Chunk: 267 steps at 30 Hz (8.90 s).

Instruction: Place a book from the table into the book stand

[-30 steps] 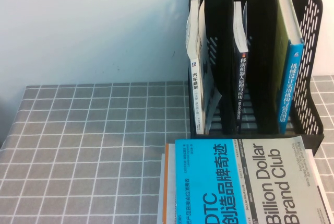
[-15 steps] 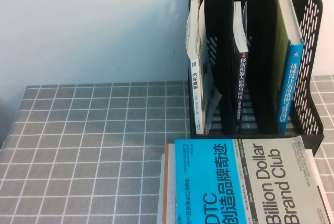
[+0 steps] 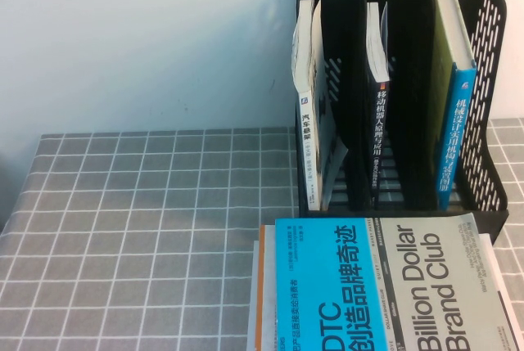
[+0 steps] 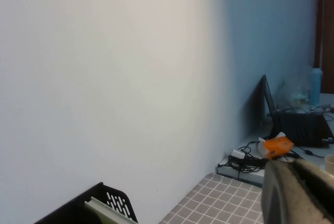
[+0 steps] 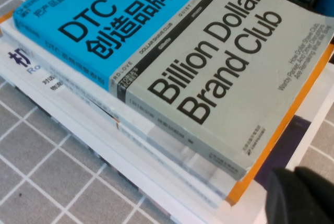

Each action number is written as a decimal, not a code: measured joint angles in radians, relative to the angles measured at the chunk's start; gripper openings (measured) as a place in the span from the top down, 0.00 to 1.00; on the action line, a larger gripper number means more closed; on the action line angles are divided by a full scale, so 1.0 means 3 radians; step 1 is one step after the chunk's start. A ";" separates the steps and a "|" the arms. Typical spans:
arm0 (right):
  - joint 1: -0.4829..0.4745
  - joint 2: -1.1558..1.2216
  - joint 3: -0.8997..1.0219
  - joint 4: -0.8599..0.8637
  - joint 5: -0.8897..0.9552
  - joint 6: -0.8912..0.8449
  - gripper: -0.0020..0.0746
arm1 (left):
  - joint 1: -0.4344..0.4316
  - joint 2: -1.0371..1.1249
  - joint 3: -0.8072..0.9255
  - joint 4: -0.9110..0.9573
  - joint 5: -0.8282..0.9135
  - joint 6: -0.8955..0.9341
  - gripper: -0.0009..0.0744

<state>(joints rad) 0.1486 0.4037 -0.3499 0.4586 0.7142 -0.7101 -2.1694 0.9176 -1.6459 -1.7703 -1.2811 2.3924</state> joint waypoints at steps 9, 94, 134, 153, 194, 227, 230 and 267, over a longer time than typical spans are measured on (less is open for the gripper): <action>0.0000 0.0000 0.0000 0.0008 0.0006 0.0000 0.98 | 0.0710 0.0162 0.0000 0.0000 0.0825 -0.0007 0.99; 0.0000 0.0000 0.0000 0.0092 0.0011 0.0000 0.98 | 0.7241 -0.2735 0.5155 0.1361 0.3513 -0.4352 0.99; 0.0000 0.0000 0.0000 0.0097 0.0011 0.0000 0.98 | 0.7271 -0.3093 0.5552 0.5565 0.5260 -0.7847 0.99; 0.0000 0.0000 0.0000 0.0099 0.0011 0.0000 0.98 | 0.7231 -0.3093 0.5552 0.5565 0.5274 -0.7860 0.99; 0.0000 -0.0043 0.0076 0.0097 -0.0205 0.0000 0.98 | 0.7049 -0.3093 0.5552 0.5582 0.5304 -0.8020 0.99; -0.0528 -0.1387 0.1239 -0.1654 -0.1186 0.1885 0.98 | 0.7043 -0.3097 0.5547 0.5591 0.5322 -0.8020 0.99; -0.0528 -0.1387 0.1239 -0.1649 -0.1186 0.2031 0.98 | 0.7043 -0.3097 0.5547 0.5591 0.5322 -0.8020 0.99; -0.0528 -0.1387 0.1239 -0.1590 -0.1186 0.2188 0.98 | 0.7043 -0.3097 0.5547 0.5591 0.5322 -0.8020 0.99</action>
<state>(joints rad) -0.0099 -0.0123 0.0219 -0.0184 0.3584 -0.0538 -0.0566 -0.0115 0.0183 -0.0930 0.3156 -0.0136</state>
